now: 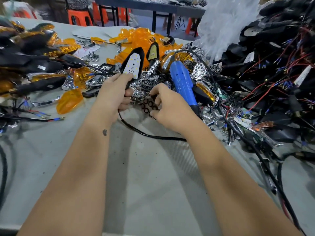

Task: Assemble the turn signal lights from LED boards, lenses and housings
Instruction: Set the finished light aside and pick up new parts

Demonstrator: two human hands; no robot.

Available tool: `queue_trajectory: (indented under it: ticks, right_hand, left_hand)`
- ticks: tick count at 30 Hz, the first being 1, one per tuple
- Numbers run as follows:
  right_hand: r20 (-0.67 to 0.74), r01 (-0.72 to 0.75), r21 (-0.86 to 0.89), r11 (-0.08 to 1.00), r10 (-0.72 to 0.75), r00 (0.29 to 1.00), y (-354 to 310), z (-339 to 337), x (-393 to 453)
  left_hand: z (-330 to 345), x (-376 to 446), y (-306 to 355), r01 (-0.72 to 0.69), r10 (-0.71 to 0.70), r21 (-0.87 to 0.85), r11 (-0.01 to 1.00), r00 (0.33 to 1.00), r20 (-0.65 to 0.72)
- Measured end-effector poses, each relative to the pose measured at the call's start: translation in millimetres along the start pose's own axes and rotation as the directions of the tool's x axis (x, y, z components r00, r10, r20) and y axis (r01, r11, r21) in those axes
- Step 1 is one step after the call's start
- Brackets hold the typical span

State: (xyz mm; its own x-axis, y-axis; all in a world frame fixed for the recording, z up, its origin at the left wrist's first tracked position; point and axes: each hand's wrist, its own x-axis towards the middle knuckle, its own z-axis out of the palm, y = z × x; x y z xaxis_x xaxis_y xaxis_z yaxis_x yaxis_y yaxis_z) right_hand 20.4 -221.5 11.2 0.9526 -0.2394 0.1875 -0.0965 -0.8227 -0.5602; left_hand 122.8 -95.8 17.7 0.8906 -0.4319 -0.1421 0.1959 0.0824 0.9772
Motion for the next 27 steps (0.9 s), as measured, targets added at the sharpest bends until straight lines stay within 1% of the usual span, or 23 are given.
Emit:
queue_trajectory:
  ticks: [2,3,4,5,7,9,11,13,14,16,19,20,23,26,27]
  right_hand:
    - [-0.114,-0.044,0.067,0.997,0.051,0.992,2,0,3]
    - [-0.197,-0.06,0.088,0.994,0.076,0.978,2,0,5]
    - [-0.272,-0.069,0.134,0.989,0.104,0.957,2,-1,7]
    - [-0.325,-0.076,0.205,0.976,0.141,0.935,2,-3,7]
    - [-0.366,-0.076,0.379,0.922,0.225,0.903,2,-9,7]
    - [-0.342,-0.063,0.573,0.817,0.309,0.887,6,-16,6]
    - [-0.261,-0.048,0.731,0.68,0.343,0.902,10,-21,6]
    - [-0.19,-0.004,0.846,0.534,0.308,0.932,13,-26,5]
    - [-0.176,0.019,0.879,0.476,0.286,0.942,14,-27,5]
    - [-0.187,0.068,0.911,0.407,0.26,0.947,15,-29,4]
    - [-0.238,0.127,0.92,0.371,0.27,0.933,14,-29,2]
    - [-0.267,0.153,0.914,0.375,0.273,0.924,13,-28,2]
    - [-0.335,0.2,0.887,0.415,0.283,0.899,9,-26,2]
    - [-0.355,0.201,0.862,0.464,0.271,0.895,9,-26,3]
    - [-0.36,0.209,0.864,0.458,0.273,0.892,10,-27,3]
  left_hand:
    - [3,-3,0,0.11,-0.094,-0.107,0.988,0.985,0.148]
    - [6,-5,0,0.15,-0.116,-0.147,0.978,0.969,0.217]
    - [11,-7,-1,0.162,-0.117,-0.168,0.972,0.961,0.252]
    - [17,-10,-4,0.152,-0.102,-0.186,0.971,0.962,0.252]
    - [32,-13,-10,0.105,-0.067,-0.219,0.97,0.982,0.177]
    - [45,-15,-15,0.045,-0.027,-0.209,0.977,0.996,0.087]
    - [51,-15,-19,-0.019,0.025,-0.17,0.985,0.999,0.03]
    - [54,-14,-21,-0.083,0.081,-0.13,0.988,0.996,-0.025]
    - [54,-13,-22,-0.105,0.1,-0.103,0.989,0.994,-0.049]
    - [53,-12,-23,-0.117,0.113,-0.057,0.991,0.991,-0.068]
    - [50,-10,-24,-0.117,0.116,-0.011,0.993,0.991,-0.06]
    - [49,-10,-24,-0.124,0.124,0.001,0.992,0.991,-0.05]
    - [47,-11,-26,-0.152,0.152,0.032,0.988,0.988,0.0]
    - [46,-12,-27,-0.154,0.153,0.041,0.987,0.987,0.043]
    - [45,-11,-27,-0.148,0.146,0.039,0.988,0.988,0.046]
